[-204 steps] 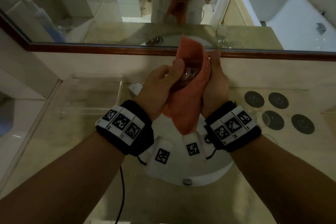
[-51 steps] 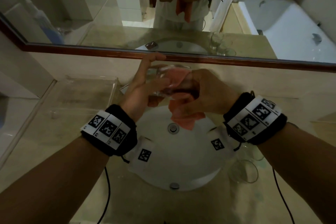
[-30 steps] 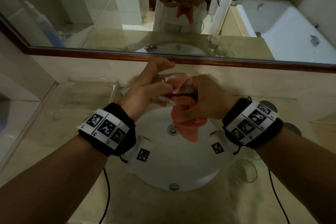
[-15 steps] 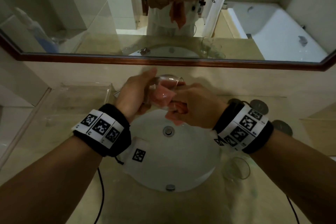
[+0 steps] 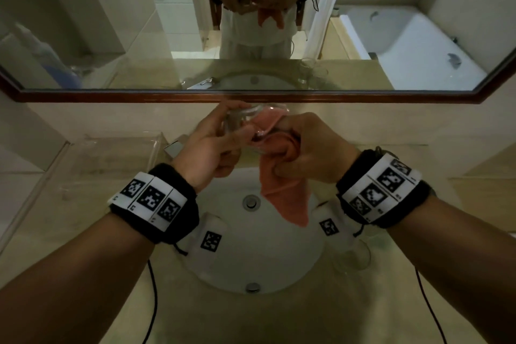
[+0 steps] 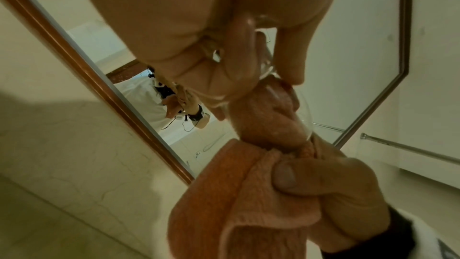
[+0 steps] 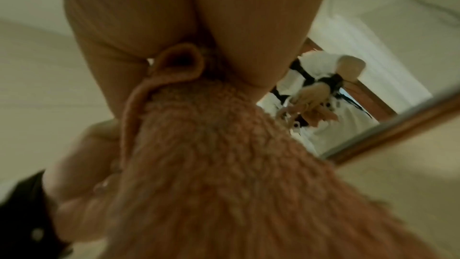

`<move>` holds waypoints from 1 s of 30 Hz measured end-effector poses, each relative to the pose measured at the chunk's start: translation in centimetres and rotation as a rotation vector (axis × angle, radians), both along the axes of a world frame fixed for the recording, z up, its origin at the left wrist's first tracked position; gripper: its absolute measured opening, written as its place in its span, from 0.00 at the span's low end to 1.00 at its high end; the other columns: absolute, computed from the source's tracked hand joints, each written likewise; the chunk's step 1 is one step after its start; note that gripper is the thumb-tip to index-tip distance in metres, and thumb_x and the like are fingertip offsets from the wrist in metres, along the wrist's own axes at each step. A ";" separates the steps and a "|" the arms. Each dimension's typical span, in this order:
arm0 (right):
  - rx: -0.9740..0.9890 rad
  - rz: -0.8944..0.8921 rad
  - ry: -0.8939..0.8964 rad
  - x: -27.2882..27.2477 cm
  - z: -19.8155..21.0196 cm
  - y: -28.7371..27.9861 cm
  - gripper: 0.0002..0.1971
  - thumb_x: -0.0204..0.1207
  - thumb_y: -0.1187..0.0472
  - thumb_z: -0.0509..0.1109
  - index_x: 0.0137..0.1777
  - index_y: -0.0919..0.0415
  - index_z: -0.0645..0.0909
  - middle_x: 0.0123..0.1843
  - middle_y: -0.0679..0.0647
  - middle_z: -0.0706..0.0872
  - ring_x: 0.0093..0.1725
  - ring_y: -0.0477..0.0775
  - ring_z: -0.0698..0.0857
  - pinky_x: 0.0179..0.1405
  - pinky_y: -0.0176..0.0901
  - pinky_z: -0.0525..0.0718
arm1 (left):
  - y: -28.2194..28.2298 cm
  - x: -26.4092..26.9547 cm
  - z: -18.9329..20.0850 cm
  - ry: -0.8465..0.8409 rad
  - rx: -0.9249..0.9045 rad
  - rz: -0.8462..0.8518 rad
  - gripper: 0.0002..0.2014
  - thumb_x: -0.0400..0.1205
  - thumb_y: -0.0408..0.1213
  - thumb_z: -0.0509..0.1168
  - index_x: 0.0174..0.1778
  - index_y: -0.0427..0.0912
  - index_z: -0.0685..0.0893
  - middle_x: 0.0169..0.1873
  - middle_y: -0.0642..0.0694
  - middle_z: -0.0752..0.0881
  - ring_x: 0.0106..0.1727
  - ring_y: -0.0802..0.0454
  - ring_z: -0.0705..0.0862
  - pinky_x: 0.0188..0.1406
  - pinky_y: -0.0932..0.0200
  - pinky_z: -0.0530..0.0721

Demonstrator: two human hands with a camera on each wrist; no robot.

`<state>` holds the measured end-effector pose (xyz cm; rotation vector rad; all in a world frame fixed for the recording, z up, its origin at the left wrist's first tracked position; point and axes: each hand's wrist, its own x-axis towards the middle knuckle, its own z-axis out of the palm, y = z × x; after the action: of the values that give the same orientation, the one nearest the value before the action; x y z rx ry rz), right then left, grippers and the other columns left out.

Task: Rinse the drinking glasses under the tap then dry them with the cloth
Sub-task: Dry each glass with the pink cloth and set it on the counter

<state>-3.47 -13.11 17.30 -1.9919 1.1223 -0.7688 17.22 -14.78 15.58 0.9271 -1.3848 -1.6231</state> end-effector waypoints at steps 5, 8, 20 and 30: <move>-0.287 0.013 0.220 -0.1 -0.3 1.1 0.20 0.66 0.71 0.80 0.58 0.56 0.90 0.31 0.29 0.77 0.26 0.30 0.78 0.32 0.16 0.72 | 0.5 -1.3 -0.1 -0.151 0.067 0.122 0.35 0.77 0.69 0.57 0.55 0.38 0.87 0.27 0.36 0.74 0.18 0.52 0.61 0.19 0.67 0.57; -0.352 0.043 0.247 0.3 -0.8 1.3 0.21 0.64 0.71 0.82 0.57 0.56 0.90 0.33 0.39 0.84 0.25 0.35 0.72 0.32 0.25 0.78 | 0.8 -1.1 -0.2 -0.137 0.137 0.094 0.31 0.76 0.71 0.58 0.49 0.47 0.90 0.30 0.35 0.78 0.16 0.50 0.66 0.17 0.68 0.64; 0.213 -0.087 -0.197 1.6 -1.0 -0.4 0.29 0.51 0.76 0.74 0.56 0.60 0.89 0.48 0.60 0.93 0.44 0.56 0.92 0.45 0.48 0.88 | -0.6 1.7 -1.9 0.120 -0.075 -0.201 0.39 0.70 0.25 0.72 0.72 0.58 0.67 0.49 0.45 0.85 0.30 0.50 0.80 0.19 0.59 0.75; -0.165 -0.104 0.359 -0.8 -2.4 0.7 0.15 0.65 0.75 0.78 0.46 0.56 0.88 0.39 0.49 0.90 0.37 0.51 0.90 0.36 0.42 0.87 | -1.5 -1.5 -3.2 -0.072 0.143 -0.005 0.22 0.78 0.56 0.62 0.50 0.39 0.86 0.31 0.35 0.88 0.18 0.47 0.74 0.17 0.60 0.71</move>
<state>-4.30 -12.41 14.90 -2.2877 1.4161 -0.5837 15.71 -16.30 12.38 1.0754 -1.3331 -1.7255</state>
